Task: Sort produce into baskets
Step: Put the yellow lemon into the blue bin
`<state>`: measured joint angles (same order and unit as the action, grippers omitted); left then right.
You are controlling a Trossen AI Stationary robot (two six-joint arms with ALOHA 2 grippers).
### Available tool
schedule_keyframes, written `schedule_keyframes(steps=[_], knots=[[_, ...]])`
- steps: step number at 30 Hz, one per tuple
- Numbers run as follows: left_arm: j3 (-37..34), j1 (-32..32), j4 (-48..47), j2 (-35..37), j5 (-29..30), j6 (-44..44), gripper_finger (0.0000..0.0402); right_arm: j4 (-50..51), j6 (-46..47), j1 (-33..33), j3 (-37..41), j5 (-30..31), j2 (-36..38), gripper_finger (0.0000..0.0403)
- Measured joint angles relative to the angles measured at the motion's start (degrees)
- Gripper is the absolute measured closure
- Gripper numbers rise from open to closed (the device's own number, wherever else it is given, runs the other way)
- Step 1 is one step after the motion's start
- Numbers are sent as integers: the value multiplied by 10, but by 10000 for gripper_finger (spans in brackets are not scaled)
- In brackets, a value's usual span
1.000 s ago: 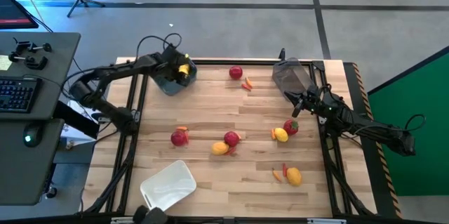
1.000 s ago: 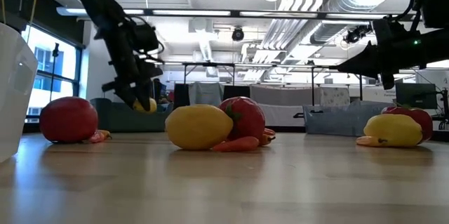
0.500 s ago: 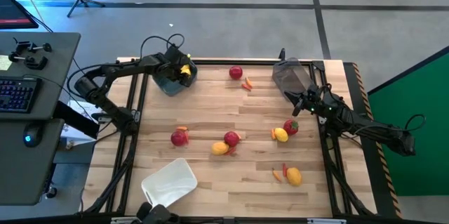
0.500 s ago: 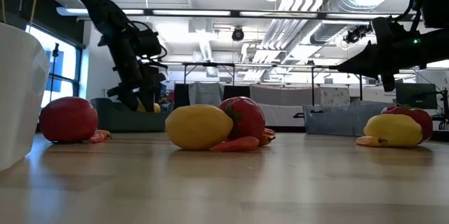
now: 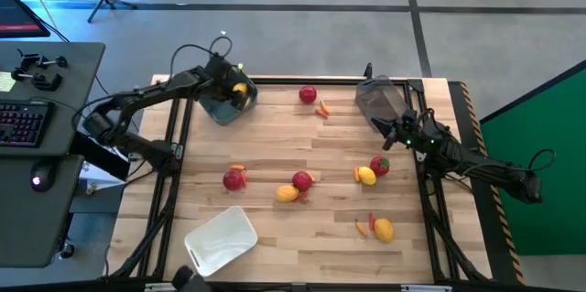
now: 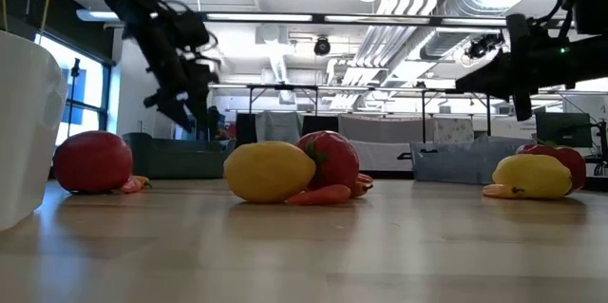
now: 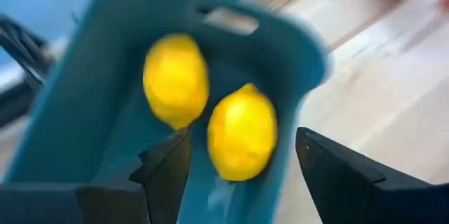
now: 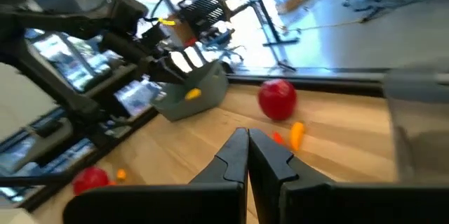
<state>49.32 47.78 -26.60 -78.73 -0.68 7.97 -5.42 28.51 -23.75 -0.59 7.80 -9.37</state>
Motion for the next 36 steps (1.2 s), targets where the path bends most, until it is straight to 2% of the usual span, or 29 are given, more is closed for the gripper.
schedule_keyframes(steps=[5,9,18,24,33,36], knots=[[0,-42,19,77,-1,-27,186,-46,-4,0,0,-3,0,402],[0,-81,46,118,0,-36,214,-46,-14,0,0,-2,0,402],[0,-157,105,135,0,-21,277,-9,-16,0,-1,8,0,403],[0,-185,96,123,-5,-4,304,85,-35,1,-42,-10,-1,403],[0,-208,101,97,-4,15,307,247,-4,1,-116,-31,-5,402],[0,-221,103,91,-4,12,307,277,12,1,-142,-31,-16,390]])
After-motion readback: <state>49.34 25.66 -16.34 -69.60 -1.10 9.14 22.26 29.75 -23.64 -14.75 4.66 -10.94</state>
